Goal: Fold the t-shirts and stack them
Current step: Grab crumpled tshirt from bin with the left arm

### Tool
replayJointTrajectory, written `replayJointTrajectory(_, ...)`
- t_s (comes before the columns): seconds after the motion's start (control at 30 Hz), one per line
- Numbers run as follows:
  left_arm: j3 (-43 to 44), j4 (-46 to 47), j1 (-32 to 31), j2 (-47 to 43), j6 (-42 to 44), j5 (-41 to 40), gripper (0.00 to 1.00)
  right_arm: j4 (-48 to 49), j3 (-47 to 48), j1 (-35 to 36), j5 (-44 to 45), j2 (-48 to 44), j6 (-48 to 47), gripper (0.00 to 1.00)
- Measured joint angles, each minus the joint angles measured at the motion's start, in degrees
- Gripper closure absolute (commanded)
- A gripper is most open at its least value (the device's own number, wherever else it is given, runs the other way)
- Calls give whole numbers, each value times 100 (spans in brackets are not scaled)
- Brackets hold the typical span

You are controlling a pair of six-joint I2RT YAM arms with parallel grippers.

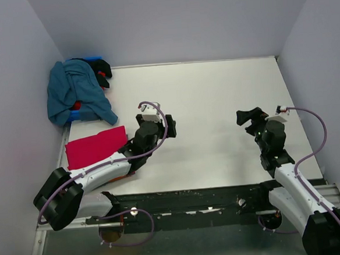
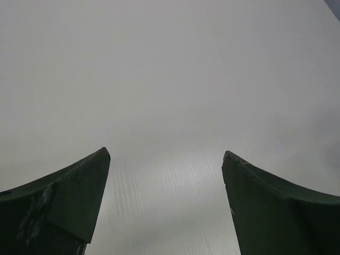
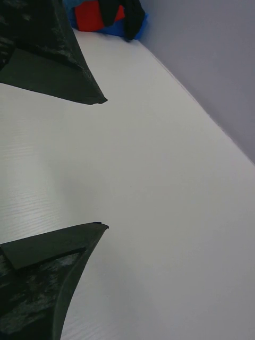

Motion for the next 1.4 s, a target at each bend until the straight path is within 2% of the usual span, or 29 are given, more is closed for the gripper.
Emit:
replayJointTrajectory(0.27,295,-610,0,-2,0,-682,1,-2,-11,0,4,-26,9,0)
replayJointTrajectory(0.43,940,-1681,181,-15,-175,-1523,1,-7,-22,0,7,-142,15,0)
replayJointTrajectory(0.6,1897,-2911,1285,-46,-579,-2013,1,-2,-127,0,4,-264,63,0)
replayJointTrajectory(0.7,2216,-3359,2124,-79,-789,-2085,2,-2,-149,0,2,-258,68,0)
replayJointTrajectory(0.87,2702,-3794,3523,225,-1038,-1967,8,9,-149,0,-33,-208,70,0)
replayJointTrajectory(1.03,3532,-4111,4238,1390,-1228,-1582,14,48,-151,0,-55,-140,76,0)
replayJointTrajectory(1.13,4068,-4328,4411,2151,-1287,-1397,17,79,-151,0,-59,-66,101,0)
replayJointTrajectory(1.2,4345,-4439,4454,2608,-1307,-1316,21,79,-151,0,-59,-11,116,0)
replayJointTrajectory(1.33,4531,-4494,4540,3084,-1305,-1117,35,79,-151,0,-59,33,120,0)
replayJointTrajectory(1.4,4645,-4474,4647,3279,-1316,-1005,54,79,-151,0,-57,33,120,0)
